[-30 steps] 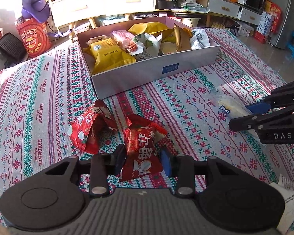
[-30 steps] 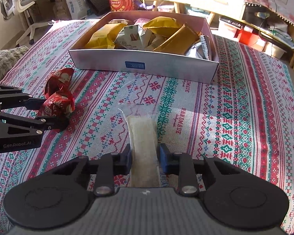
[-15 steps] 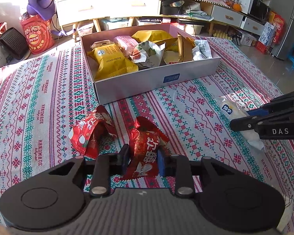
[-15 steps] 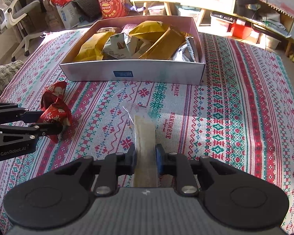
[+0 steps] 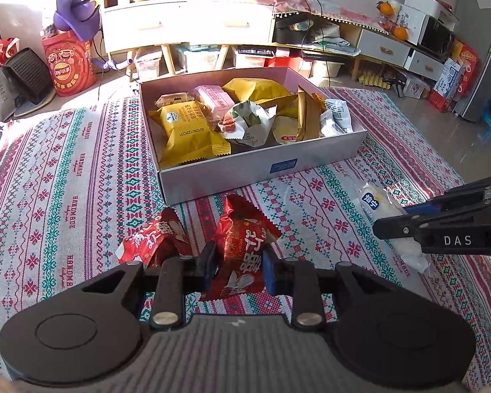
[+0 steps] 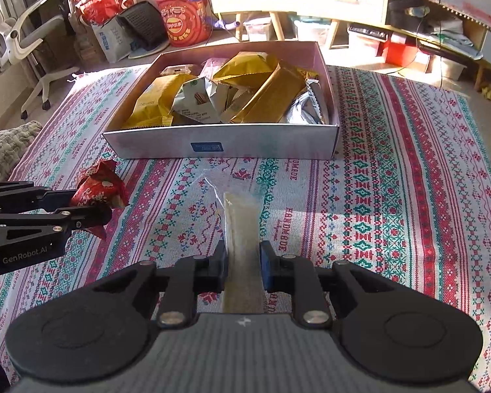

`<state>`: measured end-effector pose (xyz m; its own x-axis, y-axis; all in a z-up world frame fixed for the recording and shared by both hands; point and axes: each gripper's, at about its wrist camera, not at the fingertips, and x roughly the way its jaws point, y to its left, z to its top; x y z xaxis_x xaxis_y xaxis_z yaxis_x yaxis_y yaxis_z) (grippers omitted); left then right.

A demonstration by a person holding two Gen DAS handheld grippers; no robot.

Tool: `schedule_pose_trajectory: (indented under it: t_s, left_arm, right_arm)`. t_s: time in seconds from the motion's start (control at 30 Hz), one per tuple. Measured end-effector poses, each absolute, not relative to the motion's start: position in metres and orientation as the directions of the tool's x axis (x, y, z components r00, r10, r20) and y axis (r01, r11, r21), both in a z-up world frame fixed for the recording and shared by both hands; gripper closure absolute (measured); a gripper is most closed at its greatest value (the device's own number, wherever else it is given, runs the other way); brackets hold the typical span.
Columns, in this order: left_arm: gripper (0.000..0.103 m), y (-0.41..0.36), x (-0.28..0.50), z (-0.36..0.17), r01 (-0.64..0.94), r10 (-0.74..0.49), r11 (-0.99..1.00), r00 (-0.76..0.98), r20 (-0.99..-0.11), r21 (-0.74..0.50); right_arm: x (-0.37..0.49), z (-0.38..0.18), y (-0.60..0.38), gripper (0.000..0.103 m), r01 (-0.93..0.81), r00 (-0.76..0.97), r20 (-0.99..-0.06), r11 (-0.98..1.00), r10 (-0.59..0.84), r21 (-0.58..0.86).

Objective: Organize snacks
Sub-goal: 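Carry both held snacks over the pink box and lower them inside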

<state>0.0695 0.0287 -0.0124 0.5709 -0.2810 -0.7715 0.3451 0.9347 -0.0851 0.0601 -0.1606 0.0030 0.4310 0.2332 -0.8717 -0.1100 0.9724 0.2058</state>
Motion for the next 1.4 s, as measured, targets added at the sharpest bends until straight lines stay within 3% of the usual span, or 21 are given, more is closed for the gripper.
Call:
schedule_pose_trajectory:
  t_s: [0.73,1.4]
  left_arm:
    - [0.069,0.015,0.127,0.026,0.205,-0.263,0.964,0.686,-0.678,-0.166]
    - [0.069,0.005,0.207,0.009,0.175,-0.197,0.979,0.669,-0.716,-0.106]
  right_arm:
    - [0.11,0.03,-0.178,0.085,0.003,0.534,-0.803,0.949,0.265,0.315]
    - [0.201,0.012,-0.194,0.086,0.061,0.588,-0.791,0.967,0.166,0.248]
